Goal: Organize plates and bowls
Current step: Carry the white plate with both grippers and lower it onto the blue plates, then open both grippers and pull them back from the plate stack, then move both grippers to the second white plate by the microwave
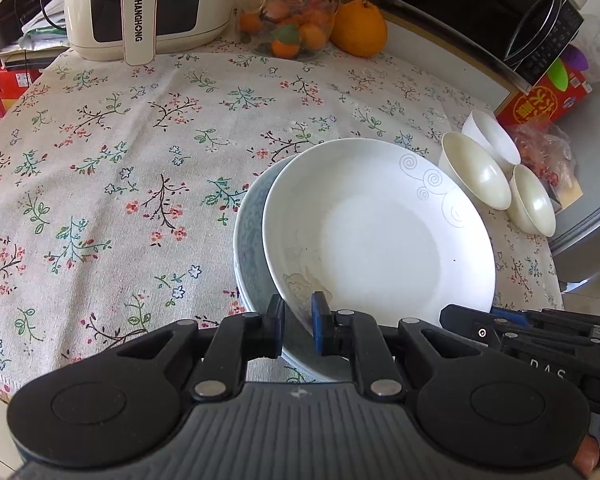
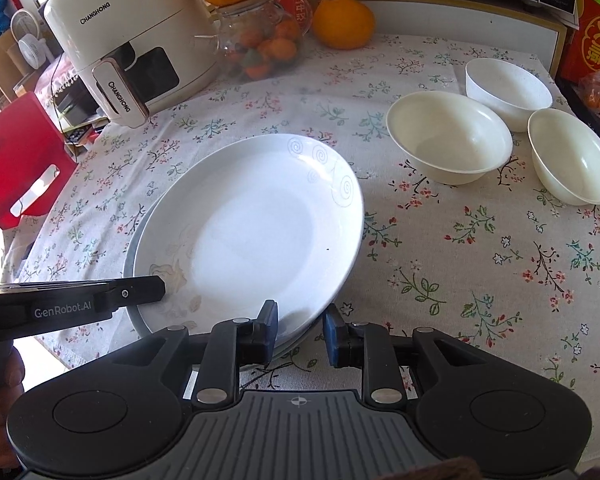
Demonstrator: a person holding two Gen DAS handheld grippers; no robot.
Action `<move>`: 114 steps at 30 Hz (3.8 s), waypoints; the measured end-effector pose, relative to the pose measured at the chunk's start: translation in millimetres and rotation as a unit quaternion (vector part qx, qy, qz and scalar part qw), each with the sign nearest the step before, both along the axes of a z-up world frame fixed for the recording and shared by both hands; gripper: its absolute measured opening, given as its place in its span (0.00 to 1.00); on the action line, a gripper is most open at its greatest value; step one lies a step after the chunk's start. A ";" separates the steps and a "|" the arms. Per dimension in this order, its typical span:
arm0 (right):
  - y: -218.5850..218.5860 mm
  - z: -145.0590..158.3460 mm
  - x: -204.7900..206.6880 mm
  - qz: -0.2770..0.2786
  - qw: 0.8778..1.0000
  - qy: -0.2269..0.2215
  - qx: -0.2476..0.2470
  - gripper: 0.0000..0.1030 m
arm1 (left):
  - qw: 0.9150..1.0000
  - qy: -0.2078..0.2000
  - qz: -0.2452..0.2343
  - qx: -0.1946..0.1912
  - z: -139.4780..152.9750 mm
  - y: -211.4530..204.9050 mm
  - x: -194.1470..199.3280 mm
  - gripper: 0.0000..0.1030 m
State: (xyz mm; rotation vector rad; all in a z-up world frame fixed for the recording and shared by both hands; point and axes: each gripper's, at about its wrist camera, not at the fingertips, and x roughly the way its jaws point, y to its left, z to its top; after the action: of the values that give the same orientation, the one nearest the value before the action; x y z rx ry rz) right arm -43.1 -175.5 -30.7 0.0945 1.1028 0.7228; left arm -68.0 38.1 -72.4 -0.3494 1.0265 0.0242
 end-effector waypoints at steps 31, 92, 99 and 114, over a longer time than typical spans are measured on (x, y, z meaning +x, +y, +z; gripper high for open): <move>11.9 9.0 -12.5 0.022 0.999 -0.041 -0.016 0.23 | 1.000 -0.010 0.002 0.012 3.4 -3.2 -16.2 0.13; -160.3 -38.8 232.4 -0.351 0.932 0.006 0.087 0.67 | 0.995 -0.085 -0.028 -0.051 25.0 -126.1 237.1 0.80; -133.2 -39.4 246.3 -0.330 0.943 -0.013 0.046 0.67 | 0.995 -0.067 -0.044 -0.055 9.4 -146.2 259.6 0.75; -118.6 -68.7 264.6 -0.319 0.947 0.019 0.021 0.53 | 0.995 -0.052 -0.053 -0.068 -14.6 -161.6 277.9 0.51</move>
State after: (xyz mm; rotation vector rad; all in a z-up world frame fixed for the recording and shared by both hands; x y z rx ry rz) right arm 221.5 -294.1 -99.5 0.4807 1.0105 0.1597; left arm 209.9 -123.4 -87.0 -0.4150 0.9438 -0.1581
